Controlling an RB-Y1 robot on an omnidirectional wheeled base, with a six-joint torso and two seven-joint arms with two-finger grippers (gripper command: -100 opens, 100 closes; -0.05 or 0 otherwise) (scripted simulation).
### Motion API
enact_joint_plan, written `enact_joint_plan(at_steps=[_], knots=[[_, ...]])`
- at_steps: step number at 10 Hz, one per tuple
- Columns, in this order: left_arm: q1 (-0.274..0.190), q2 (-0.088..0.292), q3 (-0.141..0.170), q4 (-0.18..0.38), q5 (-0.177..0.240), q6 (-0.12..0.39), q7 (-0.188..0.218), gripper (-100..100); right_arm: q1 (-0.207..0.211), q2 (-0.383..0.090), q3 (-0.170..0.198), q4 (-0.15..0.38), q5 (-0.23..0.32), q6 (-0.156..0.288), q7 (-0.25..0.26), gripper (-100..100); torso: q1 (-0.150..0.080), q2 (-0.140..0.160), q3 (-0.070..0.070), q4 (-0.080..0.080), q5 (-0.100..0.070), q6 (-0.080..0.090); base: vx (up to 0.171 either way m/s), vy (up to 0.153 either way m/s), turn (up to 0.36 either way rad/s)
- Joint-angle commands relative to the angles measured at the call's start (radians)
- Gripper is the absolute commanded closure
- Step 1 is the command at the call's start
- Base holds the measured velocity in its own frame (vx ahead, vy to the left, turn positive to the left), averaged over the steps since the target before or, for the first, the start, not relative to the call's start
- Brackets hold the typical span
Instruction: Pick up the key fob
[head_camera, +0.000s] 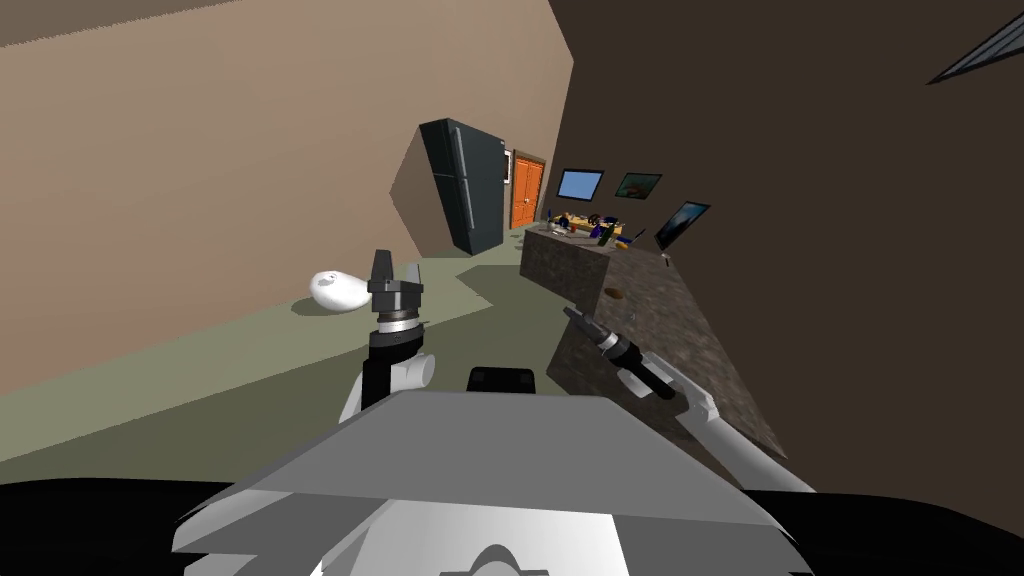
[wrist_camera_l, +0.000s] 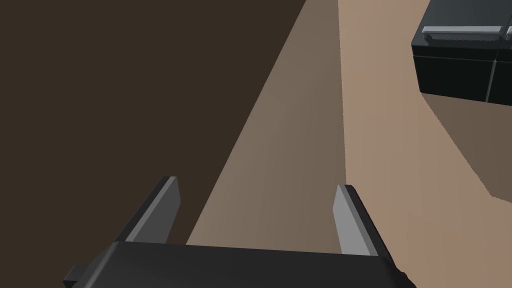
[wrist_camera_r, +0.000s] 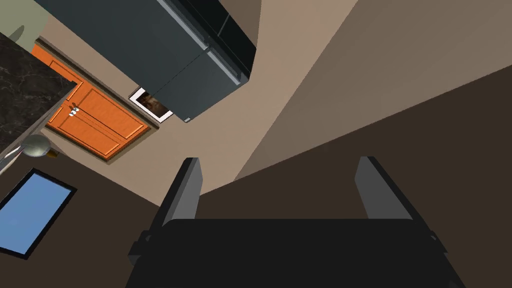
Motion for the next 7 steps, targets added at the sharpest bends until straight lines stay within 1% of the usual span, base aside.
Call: enact_joint_plan(at_steps=[1,2,3,4,5,6,7], knots=[[0.0,0.0,0.0,0.0,0.0,0.0,0.0,0,-0.001,-0.05,0.016,0.05,0.015,-0.013,0.003,-100,0.0,0.0,0.0,0.0,0.0,0.0,0.034,0.037,0.125],[0.0,0.0,0.0,0.0,0.0,0.0,0.0,0,-0.001,-0.082,0.016,0.05,0.015,-0.013,0.003,-100,0.0,-0.001,0.0,0.0,0.0,0.0,0.028,0.029,0.056],[0.0,0.0,0.0,0.0,0.0,0.0,0.0,0,0.003,-0.112,0.03,0.09,0.029,-0.027,0.007,-100,0.0,0.0,0.0,0.0,0.0,0.0,0.029,0.024,0.134],[0.0,0.0,0.0,0.0,0.0,0.0,0.0,0,0.003,-0.142,0.03,0.096,0.029,-0.027,0.007,-100,0.0,-0.001,0.0,0.0,0.0,0.0,0.024,0.01,0.074],[0.0,0.0,0.0,0.0,0.0,0.0,0.0,0,0.008,-0.17,0.046,0.131,0.044,-0.04,0.01,-100,-0.001,0.0,0.0,0.0,0.0,0.0,0.031,0.011,0.134],[0.0,0.0,0.0,0.0,0.0,0.0,0.0,0,0.008,-0.198,0.046,0.142,0.044,-0.04,0.01,-100,-0.001,-0.001,0.0,0.0,0.0,0.0,0.028,0.005,0.073],[0.0,0.0,0.0,0.0,0.0,0.0,0.0,0,0.008,-0.206,0.046,0.142,0.044,-0.04,0.01,-100,-0.002,0.0,0.0,0.0,0.0,0.0,0.013,-0.001,-0.01]])
